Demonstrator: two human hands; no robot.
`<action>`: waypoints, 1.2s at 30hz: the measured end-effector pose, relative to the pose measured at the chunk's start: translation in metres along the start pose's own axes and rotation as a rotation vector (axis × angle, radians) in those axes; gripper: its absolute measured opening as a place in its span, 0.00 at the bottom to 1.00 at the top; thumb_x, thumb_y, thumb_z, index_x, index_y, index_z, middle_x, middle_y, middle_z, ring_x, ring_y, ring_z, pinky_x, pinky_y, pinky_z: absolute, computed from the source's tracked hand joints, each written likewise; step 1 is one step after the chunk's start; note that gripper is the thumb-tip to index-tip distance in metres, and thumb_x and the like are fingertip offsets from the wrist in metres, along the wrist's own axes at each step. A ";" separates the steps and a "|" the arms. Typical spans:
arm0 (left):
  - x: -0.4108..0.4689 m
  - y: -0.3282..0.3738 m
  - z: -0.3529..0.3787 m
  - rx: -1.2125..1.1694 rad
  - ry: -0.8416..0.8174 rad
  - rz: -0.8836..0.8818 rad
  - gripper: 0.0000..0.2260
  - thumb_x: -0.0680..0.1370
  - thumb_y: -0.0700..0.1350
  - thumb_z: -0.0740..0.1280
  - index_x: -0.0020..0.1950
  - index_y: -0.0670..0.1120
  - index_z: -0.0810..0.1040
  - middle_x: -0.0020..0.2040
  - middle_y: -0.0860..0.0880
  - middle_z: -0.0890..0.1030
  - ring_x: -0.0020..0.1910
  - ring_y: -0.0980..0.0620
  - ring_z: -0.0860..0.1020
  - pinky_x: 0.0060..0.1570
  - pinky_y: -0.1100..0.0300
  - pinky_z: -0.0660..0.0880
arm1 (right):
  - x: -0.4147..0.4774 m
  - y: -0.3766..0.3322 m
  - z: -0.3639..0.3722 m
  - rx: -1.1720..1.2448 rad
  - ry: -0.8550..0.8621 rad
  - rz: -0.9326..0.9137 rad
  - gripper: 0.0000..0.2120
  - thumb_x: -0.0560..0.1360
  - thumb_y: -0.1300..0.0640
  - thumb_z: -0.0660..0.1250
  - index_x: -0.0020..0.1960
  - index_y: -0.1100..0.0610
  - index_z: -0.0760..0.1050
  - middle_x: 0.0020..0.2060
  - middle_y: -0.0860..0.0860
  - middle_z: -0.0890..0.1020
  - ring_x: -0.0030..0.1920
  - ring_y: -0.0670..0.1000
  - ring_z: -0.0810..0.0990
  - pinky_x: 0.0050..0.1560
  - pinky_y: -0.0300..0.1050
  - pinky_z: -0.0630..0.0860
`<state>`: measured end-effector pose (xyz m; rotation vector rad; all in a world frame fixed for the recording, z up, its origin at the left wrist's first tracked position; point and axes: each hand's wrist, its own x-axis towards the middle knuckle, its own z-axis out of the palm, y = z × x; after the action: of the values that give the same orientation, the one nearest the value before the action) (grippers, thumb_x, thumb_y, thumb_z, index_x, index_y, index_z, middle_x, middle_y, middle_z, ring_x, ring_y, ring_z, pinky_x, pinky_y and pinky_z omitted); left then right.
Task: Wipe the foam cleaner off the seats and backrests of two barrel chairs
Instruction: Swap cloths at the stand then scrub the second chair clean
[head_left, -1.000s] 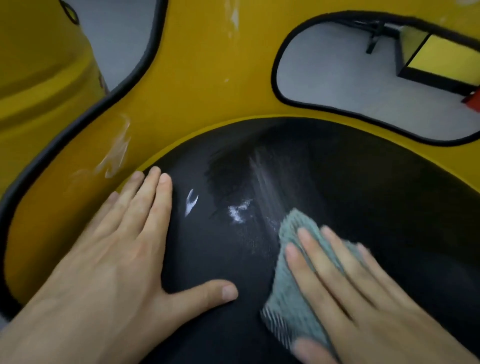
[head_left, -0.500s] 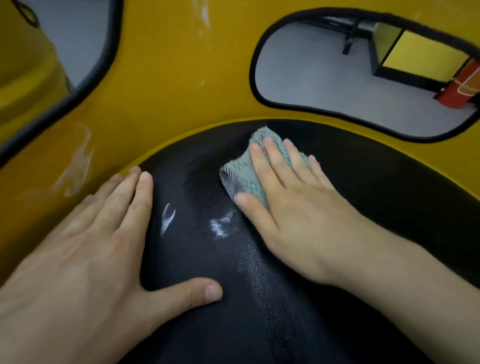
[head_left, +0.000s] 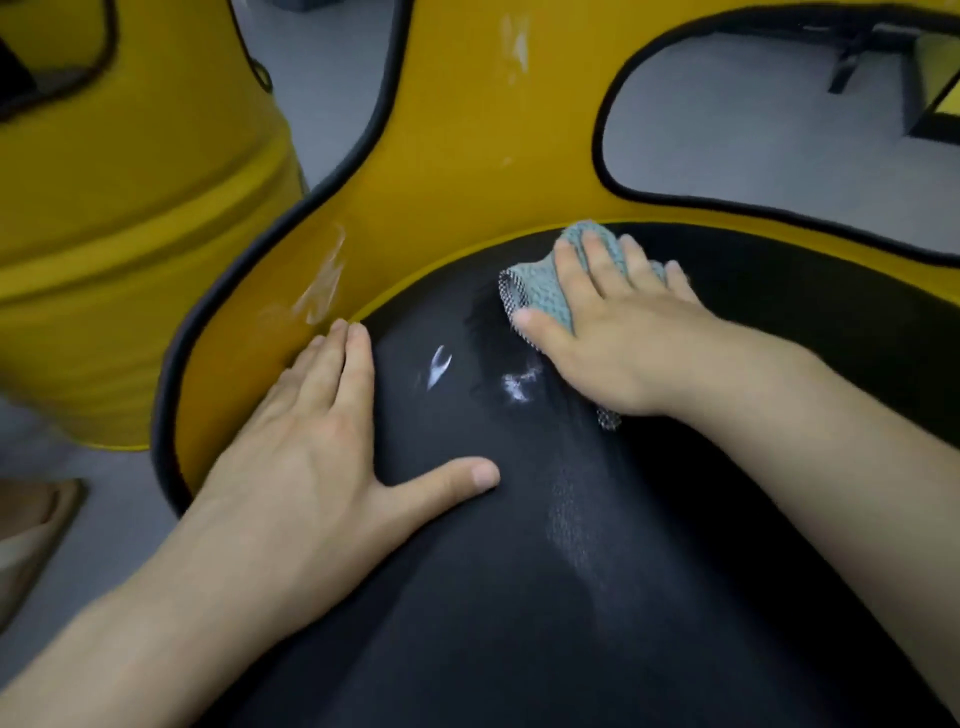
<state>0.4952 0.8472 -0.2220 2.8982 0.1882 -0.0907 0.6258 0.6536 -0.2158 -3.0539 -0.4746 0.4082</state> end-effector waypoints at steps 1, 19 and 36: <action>0.000 0.001 0.000 0.005 -0.002 -0.002 0.64 0.56 0.87 0.41 0.82 0.51 0.34 0.83 0.56 0.37 0.79 0.62 0.37 0.72 0.67 0.36 | 0.001 0.002 0.001 -0.003 -0.011 -0.010 0.37 0.80 0.31 0.38 0.80 0.49 0.31 0.80 0.49 0.33 0.79 0.54 0.32 0.78 0.60 0.36; 0.028 0.022 -0.036 0.290 -0.324 0.001 0.73 0.51 0.89 0.45 0.83 0.43 0.37 0.84 0.48 0.39 0.81 0.54 0.39 0.77 0.61 0.41 | -0.099 0.014 0.051 0.141 0.230 -0.125 0.35 0.77 0.35 0.53 0.71 0.58 0.75 0.70 0.56 0.76 0.71 0.60 0.73 0.64 0.60 0.61; 0.016 0.006 -0.020 0.088 -0.244 0.074 0.64 0.60 0.84 0.51 0.81 0.47 0.31 0.82 0.51 0.32 0.80 0.55 0.34 0.76 0.60 0.37 | -0.043 0.005 0.015 0.027 0.040 -0.052 0.33 0.82 0.36 0.36 0.80 0.50 0.31 0.79 0.49 0.32 0.79 0.53 0.31 0.78 0.57 0.36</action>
<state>0.5123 0.8478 -0.2024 2.9436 0.0351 -0.4467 0.5845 0.6354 -0.2197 -3.0102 -0.5403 0.3481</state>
